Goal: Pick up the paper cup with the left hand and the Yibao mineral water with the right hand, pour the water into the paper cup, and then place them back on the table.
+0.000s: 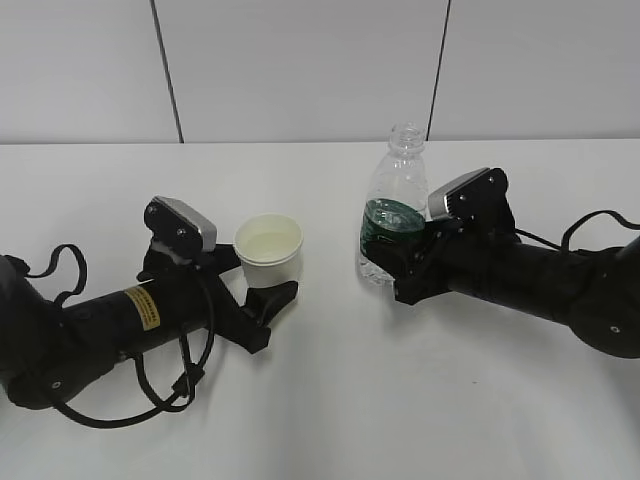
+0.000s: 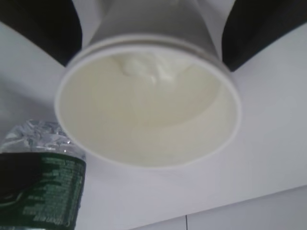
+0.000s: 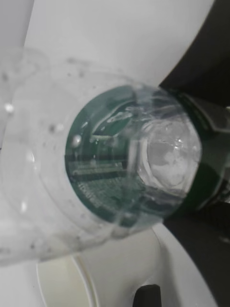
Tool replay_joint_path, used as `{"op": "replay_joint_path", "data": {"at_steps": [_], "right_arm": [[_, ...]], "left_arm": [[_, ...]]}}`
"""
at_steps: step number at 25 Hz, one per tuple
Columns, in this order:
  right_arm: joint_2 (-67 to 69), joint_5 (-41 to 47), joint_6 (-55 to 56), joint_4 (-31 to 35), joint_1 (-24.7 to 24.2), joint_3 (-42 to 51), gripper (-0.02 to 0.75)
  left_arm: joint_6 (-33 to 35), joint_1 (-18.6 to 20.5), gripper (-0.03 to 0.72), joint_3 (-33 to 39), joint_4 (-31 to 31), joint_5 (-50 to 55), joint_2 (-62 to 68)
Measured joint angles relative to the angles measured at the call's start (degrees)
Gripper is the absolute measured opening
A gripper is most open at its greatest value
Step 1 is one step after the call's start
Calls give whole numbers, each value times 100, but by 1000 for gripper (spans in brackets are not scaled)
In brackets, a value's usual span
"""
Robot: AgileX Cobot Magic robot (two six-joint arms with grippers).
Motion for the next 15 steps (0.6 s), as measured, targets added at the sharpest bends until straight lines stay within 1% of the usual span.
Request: {"op": "replay_joint_path", "data": {"at_steps": [10, 15], "right_arm": [[118, -38, -272, 10, 0, 0, 355], [344, -177, -640, 10, 0, 0, 355]], "left_arm": [[-7, 0, 589, 799, -77, 71, -564], [-7, 0, 590, 986, -253, 133, -823]]}}
